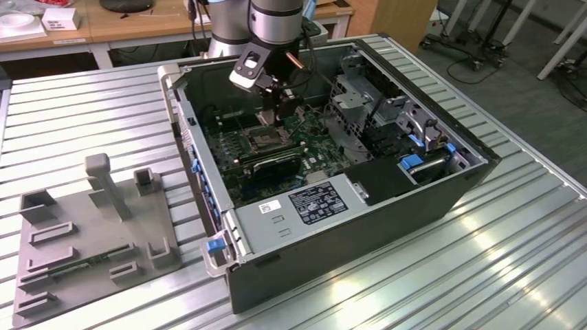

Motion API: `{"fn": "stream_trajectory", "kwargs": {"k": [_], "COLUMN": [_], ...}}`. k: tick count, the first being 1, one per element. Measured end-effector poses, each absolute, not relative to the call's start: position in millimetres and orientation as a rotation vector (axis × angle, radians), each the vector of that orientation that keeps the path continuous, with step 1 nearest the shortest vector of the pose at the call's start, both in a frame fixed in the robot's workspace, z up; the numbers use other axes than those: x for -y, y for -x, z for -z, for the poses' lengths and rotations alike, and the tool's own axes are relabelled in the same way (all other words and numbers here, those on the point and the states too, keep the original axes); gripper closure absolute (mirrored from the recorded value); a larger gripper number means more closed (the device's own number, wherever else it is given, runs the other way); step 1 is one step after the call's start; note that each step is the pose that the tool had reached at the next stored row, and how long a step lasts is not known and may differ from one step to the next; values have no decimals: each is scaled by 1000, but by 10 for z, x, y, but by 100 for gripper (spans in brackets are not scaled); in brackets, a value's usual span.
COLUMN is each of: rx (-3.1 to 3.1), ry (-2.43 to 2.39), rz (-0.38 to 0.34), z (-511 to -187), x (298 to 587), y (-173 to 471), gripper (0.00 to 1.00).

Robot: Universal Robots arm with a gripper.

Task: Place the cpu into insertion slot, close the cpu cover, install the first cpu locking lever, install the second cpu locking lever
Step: 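Place the cpu into insertion slot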

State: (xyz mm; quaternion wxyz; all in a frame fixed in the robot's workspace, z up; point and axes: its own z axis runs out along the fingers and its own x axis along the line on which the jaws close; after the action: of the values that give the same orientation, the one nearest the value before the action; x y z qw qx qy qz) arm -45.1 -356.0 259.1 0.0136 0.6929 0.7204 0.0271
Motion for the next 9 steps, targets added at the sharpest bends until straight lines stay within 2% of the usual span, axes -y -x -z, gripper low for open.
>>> {"fn": "stream_trajectory", "kwargs": {"k": [9], "rx": [-2242], "ry": [-2160], "rz": [-84], "z": [-2542], "x": [3560], "y": [450], "gripper": [46]}}
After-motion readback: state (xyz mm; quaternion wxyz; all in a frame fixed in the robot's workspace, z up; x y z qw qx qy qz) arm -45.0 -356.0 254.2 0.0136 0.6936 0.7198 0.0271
